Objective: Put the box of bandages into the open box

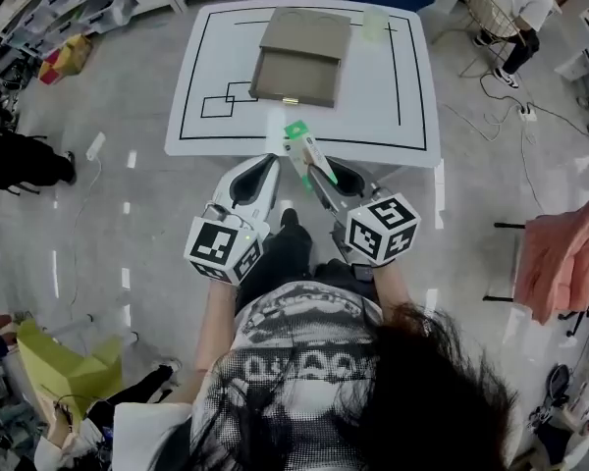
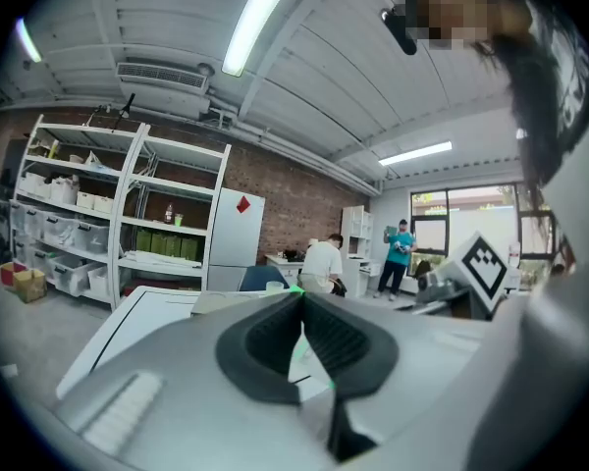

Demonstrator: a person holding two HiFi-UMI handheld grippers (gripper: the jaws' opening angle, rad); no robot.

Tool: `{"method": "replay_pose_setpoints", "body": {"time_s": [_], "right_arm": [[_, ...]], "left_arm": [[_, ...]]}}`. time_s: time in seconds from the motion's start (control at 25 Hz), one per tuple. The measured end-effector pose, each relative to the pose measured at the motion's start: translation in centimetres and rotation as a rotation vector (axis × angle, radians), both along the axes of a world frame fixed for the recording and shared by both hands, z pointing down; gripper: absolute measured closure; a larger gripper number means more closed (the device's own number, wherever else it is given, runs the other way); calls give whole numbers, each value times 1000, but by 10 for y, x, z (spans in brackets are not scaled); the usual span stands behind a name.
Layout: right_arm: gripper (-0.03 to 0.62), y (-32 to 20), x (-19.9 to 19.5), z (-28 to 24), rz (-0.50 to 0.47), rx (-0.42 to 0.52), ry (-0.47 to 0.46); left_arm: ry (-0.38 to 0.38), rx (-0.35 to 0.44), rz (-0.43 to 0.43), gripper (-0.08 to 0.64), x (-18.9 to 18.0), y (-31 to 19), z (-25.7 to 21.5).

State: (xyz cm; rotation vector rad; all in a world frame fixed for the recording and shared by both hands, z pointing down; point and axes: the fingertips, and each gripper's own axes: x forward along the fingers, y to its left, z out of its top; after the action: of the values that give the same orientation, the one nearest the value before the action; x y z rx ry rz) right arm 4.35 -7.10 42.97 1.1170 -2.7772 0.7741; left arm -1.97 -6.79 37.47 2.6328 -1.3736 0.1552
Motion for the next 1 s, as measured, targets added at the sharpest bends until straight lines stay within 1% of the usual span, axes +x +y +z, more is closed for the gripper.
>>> {"method": "replay_pose_setpoints", "body": {"time_s": [0.32,0.56,0.76,1.0], "right_arm": [[499,-61,-49,6,10,-19,25],[499,-93,-71,12,42,-36,62],[499,-110,-80,17,71,-53,84],[499,-120,-87,25,77,-71,105]], "left_arm": [[23,-20,28,560,-48,-65,8],[46,-33,69,560,-72,-101,13],[61,-43,95,560,-86,-115,17],[71,-65,79,560,-102,-121,26]]}}
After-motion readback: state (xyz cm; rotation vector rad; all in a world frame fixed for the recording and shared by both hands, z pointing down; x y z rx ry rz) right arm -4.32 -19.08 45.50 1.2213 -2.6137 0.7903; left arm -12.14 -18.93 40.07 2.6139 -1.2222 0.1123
